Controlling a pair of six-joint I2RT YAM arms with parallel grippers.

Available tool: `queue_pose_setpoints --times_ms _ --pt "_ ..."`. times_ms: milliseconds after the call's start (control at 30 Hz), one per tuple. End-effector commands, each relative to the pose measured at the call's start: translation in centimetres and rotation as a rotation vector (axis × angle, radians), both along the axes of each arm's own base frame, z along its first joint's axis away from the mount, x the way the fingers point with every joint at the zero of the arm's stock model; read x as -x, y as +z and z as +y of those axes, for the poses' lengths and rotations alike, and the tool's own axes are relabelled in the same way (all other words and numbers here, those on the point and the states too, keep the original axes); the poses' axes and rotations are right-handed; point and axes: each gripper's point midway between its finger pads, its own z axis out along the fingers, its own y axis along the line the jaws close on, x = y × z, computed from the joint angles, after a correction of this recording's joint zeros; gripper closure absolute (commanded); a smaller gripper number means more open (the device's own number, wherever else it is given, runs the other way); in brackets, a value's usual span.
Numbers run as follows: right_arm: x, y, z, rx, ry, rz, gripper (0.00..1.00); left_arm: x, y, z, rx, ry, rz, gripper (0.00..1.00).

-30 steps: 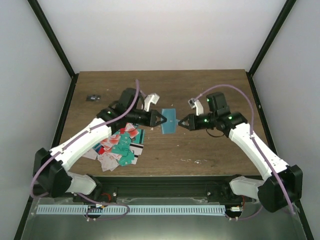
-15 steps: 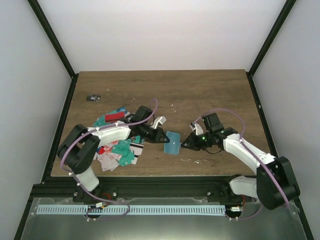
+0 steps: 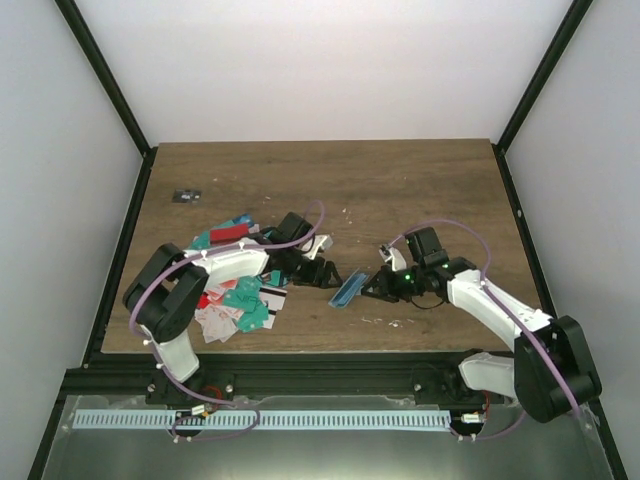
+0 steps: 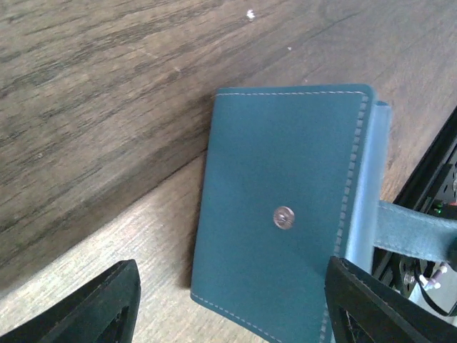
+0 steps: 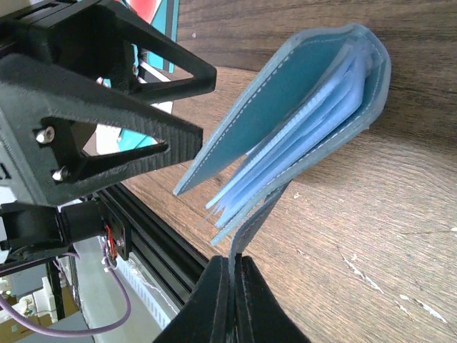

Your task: Put the credit cards into the card holder

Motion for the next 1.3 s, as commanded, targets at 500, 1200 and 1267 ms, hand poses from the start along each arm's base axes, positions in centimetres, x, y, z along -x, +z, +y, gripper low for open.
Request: queue_pose_setpoints --times_ms 500,1200,1267 --pt "-0.2 0.7 0.1 0.013 0.011 -0.023 0.99 0.4 1.8 -1.2 -0.094 -0.073 -0.154 0.35" --pt "-1.2 -3.2 -3.4 0.281 -0.12 0.062 0.99 0.2 -0.7 0.6 -0.186 -0.014 -0.152 0.82" --pt "-1.2 -3.8 -3.6 0.3 -0.128 0.081 0.99 0.5 -0.7 0.6 -0.176 -0.008 -0.141 0.87"
